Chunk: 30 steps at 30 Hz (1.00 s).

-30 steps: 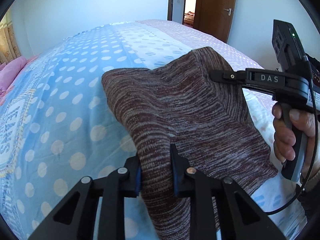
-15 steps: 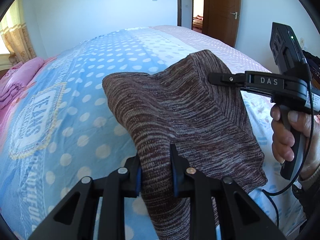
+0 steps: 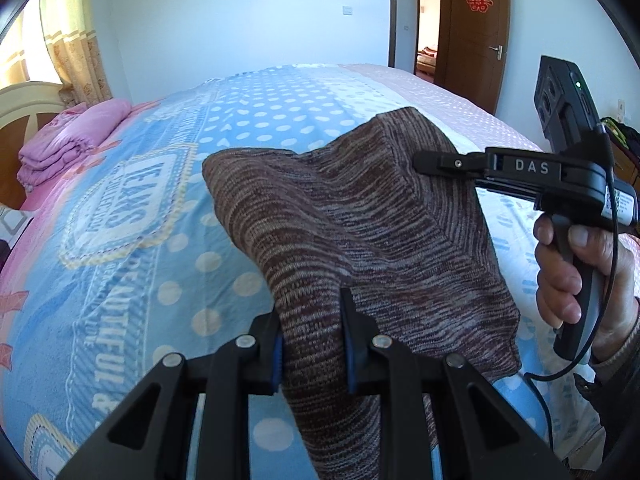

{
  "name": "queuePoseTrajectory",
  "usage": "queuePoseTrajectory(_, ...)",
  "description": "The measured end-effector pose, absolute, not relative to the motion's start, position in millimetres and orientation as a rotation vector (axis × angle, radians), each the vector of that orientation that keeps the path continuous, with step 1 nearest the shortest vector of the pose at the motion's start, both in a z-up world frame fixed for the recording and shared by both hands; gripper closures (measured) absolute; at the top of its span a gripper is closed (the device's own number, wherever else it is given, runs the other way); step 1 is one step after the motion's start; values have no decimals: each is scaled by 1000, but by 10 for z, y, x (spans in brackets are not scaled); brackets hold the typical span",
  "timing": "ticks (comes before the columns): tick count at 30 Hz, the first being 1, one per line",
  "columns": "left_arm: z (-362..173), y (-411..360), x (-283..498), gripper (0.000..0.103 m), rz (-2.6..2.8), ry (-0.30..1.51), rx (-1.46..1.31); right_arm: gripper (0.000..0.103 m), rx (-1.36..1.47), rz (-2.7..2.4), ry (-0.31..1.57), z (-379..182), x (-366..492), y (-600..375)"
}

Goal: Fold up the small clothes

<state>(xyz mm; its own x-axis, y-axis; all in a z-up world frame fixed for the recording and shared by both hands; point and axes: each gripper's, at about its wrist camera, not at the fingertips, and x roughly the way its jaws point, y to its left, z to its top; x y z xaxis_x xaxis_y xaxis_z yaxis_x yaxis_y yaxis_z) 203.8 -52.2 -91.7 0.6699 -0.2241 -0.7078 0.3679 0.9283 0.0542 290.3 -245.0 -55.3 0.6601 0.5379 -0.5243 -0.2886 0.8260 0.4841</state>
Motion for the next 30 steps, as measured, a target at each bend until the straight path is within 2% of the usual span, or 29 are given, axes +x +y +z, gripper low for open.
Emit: queuePoseTrajectory(30,-966,461,1698,79,-193,732,111,87,289,645,765,-529,2998,-1237)
